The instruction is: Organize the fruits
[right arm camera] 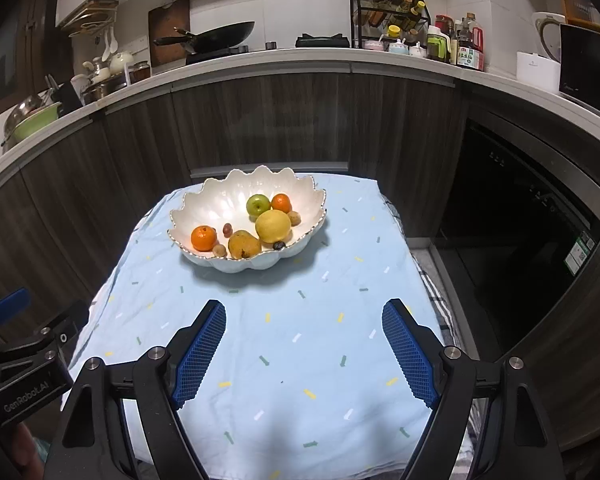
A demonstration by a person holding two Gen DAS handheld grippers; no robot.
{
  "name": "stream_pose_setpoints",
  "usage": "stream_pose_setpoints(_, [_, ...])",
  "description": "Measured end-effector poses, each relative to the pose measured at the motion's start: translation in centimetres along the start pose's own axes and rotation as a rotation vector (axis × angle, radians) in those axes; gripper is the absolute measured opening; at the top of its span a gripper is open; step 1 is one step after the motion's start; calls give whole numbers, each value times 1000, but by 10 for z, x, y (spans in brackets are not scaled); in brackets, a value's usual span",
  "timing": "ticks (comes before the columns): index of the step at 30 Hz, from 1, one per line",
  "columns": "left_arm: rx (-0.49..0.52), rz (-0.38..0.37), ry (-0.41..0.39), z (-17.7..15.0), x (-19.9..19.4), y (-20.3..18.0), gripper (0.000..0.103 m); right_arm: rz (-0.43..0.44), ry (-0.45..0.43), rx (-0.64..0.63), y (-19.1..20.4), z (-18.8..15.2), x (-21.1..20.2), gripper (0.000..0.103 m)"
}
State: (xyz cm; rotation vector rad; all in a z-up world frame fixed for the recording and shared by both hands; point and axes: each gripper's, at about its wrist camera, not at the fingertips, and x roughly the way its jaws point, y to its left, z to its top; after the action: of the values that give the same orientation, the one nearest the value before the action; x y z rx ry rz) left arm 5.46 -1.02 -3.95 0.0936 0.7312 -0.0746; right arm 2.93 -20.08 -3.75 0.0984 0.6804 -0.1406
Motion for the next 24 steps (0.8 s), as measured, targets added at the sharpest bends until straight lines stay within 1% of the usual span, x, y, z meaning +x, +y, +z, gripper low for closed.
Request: stream_pose_setpoints(24, [7,-7,3,-2,-3,-1,93,2,1,0,0,1,-2,81])
